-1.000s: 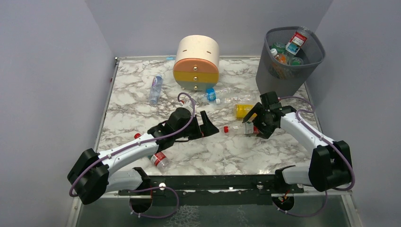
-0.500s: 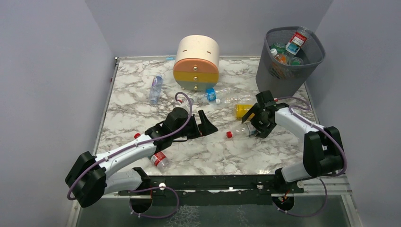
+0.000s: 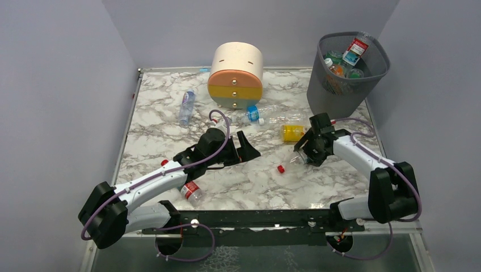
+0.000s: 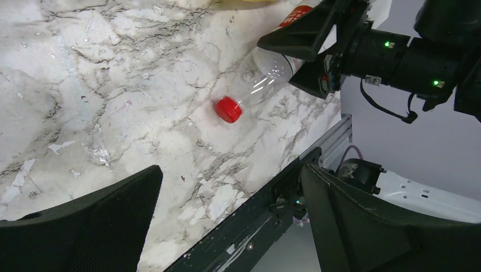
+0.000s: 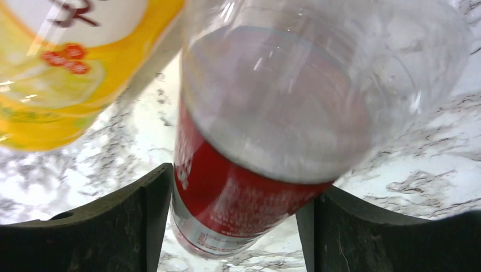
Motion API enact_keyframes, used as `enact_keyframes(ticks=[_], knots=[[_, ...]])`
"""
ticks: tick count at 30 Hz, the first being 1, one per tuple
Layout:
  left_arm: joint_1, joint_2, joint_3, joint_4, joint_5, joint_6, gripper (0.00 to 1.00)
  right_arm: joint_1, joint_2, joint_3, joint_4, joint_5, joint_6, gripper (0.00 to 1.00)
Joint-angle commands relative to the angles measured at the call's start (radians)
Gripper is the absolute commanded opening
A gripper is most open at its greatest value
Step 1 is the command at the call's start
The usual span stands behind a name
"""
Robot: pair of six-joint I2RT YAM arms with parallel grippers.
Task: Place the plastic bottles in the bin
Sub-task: Pick up the plastic bottle at the center of the board, then place the plastic bottle in the trash bin.
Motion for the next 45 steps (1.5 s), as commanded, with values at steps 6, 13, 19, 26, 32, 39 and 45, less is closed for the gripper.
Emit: enact_keyframes(ticks=[6, 13, 19, 26, 32, 39, 45], knots=[[0.003, -0.012, 0.003, 0.017, 0.014, 0.0, 0.99, 0.009, -0.213, 0.02, -0.022, 0.013, -0.059, 0.62], [0.004, -0.004, 0.01, 0.012, 0.007, 0.002, 0.99, 0.013, -0.332, 0.158, -0.09, 0.015, -0.109, 0.56], [0.004, 0.02, 0.033, 0.006, 0.002, 0.014, 0.99, 0.013, -0.282, 0.42, -0.068, 0.081, -0.157, 0.56], [0.003, 0.036, 0.044, -0.002, -0.011, 0.022, 0.99, 0.013, -0.097, 0.78, 0.036, 0.212, -0.267, 0.57], [0.005, 0.016, 0.044, -0.016, -0.032, 0.023, 0.99, 0.009, -0.006, 0.929, 0.152, 0.422, -0.35, 0.58], [0.005, -0.031, 0.038, -0.048, -0.051, 0.027, 0.99, -0.05, 0.081, 1.0, 0.333, 0.546, -0.354, 0.6], [0.006, -0.071, 0.044, -0.083, -0.073, 0.036, 0.99, -0.111, 0.249, 1.212, 0.318, 0.6, -0.402, 0.65]])
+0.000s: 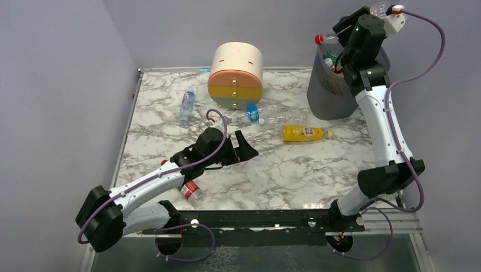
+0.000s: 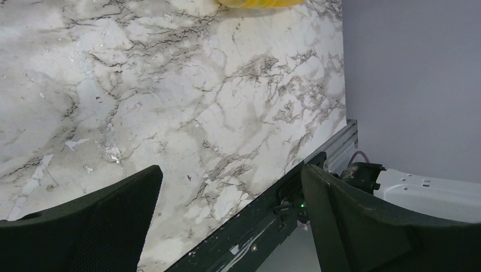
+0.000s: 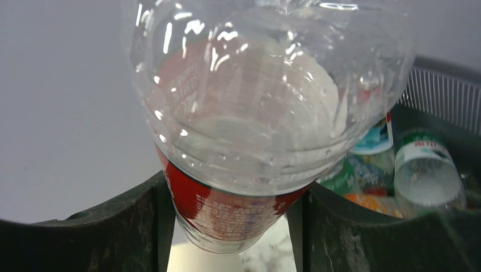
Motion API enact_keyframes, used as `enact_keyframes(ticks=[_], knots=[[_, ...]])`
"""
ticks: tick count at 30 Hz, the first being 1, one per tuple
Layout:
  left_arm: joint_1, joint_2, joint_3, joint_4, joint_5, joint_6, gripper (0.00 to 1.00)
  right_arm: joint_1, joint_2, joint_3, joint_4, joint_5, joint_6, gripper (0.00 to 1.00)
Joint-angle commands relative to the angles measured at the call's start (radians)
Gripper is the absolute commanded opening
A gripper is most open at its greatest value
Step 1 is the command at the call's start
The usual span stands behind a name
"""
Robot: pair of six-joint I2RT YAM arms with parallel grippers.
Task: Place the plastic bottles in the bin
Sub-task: Place the plastic bottle in the trash bin.
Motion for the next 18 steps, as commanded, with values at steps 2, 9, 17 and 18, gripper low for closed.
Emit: enact_keyframes(ticks=[2, 9, 17, 18], knots=[[0.006, -0.058, 0.023, -0.031, -0.046, 0.019, 0.99, -0.055, 0.128, 0.176, 0.036, 0.084, -0.046, 0.65], [0.009, -0.095, 0.027, -0.071, -0.067, 0.025, 0.99, -0.131, 0.245, 0.277, -0.048, 0.047, -0.022, 0.65], [0.016, -0.11, 0.041, -0.107, -0.082, 0.039, 0.99, -0.136, 0.306, 0.276, -0.069, 0.026, -0.052, 0.65], [0.018, -0.117, 0.04, -0.111, -0.086, 0.04, 0.99, -0.136, 0.314, 0.276, -0.069, 0.022, -0.057, 0.66]])
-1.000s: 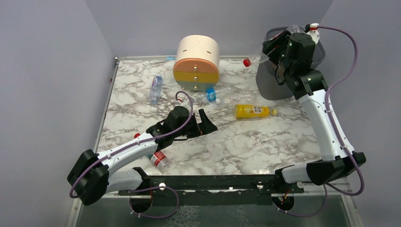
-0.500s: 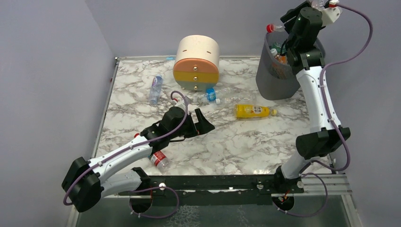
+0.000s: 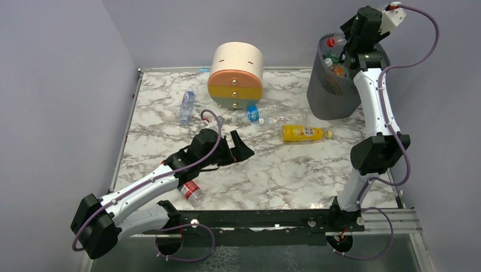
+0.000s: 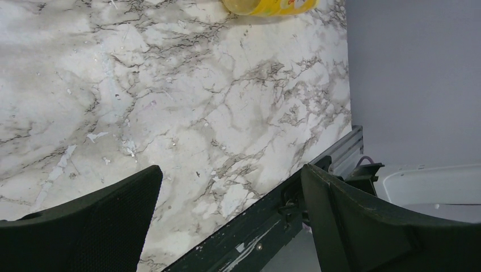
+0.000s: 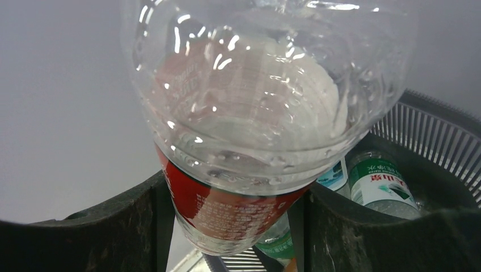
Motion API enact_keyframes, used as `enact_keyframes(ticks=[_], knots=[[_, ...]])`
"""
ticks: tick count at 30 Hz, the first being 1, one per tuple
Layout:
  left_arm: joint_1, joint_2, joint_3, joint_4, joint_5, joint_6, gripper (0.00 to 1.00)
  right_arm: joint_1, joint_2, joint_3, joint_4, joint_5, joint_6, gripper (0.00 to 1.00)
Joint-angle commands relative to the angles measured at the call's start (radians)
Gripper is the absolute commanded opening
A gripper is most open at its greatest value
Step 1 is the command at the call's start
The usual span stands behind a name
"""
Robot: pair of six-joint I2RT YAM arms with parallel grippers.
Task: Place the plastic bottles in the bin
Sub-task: Place the plastic bottle in the trash bin.
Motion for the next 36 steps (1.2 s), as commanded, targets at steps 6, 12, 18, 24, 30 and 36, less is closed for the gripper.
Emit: enact_keyframes(ticks=[6, 12, 18, 24, 30, 36], knots=[[0.02, -0.059, 0.04, -0.05, -0.047, 0.025, 0.99, 0.003, 0.046, 0.012, -0.037, -0.011, -0.042, 0.72], [0.025, -0.068, 0.034, -0.061, -0.054, 0.025, 0.99, 0.003, 0.035, -0.02, -0.028, -0.015, -0.055, 0.83], [0.029, -0.062, 0.038, -0.053, -0.055, 0.027, 0.99, 0.003, 0.007, -0.076, -0.001, -0.023, -0.071, 0.87], [0.028, -0.064, 0.058, -0.061, -0.07, 0.032, 0.99, 0.003, -0.011, -0.086, 0.003, -0.022, -0.085, 0.88], [0.028, -0.057, 0.053, -0.023, -0.063, 0.032, 0.99, 0.002, -0.135, -0.159, 0.014, -0.114, -0.088, 0.88], [0.028, 0.006, 0.108, -0.004, -0.064, 0.075, 0.99, 0.003, -0.224, -0.178, -0.045, -0.27, -0.109, 0.88]])
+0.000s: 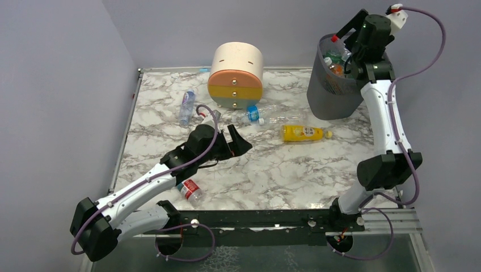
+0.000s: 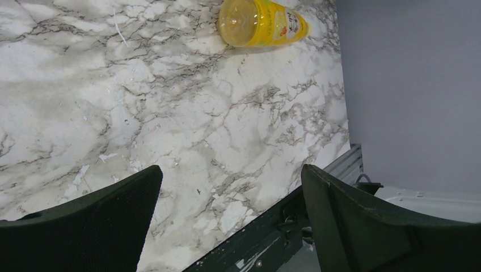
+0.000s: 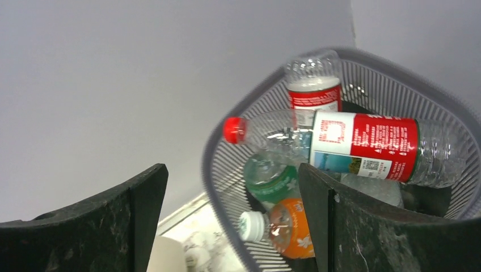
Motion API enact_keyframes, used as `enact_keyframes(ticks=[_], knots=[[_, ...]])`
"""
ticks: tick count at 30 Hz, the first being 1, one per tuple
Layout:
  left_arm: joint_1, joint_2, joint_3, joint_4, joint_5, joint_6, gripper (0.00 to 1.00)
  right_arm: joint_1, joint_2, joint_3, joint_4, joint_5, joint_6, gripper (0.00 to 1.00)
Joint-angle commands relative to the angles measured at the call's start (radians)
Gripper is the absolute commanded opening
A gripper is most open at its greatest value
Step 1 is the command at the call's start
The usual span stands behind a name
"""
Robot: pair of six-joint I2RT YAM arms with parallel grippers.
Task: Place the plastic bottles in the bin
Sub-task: Place the plastic bottle in the trash bin, then pick up the plastic bottle at the center of the board.
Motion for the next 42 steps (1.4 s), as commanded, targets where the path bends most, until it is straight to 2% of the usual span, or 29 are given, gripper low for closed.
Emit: enact_keyframes(ticks=[1, 8, 16, 25, 29, 34, 42], knots=[[0.004, 0.062, 0.083, 0.042, -0.014, 0.056, 0.99, 0.0, -0.09, -0.008, -0.03, -0.161, -0.033, 0.88], [0.004, 0.272, 0.229, 0.076, 0.041, 0.158, 0.99, 0.001, -0.192, -0.136, -0.1, -0.389, -0.05, 0.88], [-0.016, 0.657, 0.522, 0.05, 0.138, 0.368, 0.99, 0.002, -0.347, -0.348, -0.103, -0.44, -0.075, 0.88], [-0.103, 0.942, 0.83, 0.029, 0.061, 0.626, 0.99, 0.002, -0.481, -0.449, -0.132, -0.522, -0.063, 0.89], [-0.161, 1.048, 0.937, 0.017, -0.019, 0.754, 0.99, 0.001, -0.531, -0.503, -0.131, -0.544, -0.059, 0.89], [-0.178, 1.15, 1.012, 0.02, -0.053, 0.85, 0.99, 0.002, -0.565, -0.514, -0.154, -0.539, -0.08, 0.9], [-0.18, 1.238, 1.05, 0.018, -0.065, 0.96, 0.99, 0.002, -0.584, -0.544, -0.164, -0.544, -0.089, 0.91]])
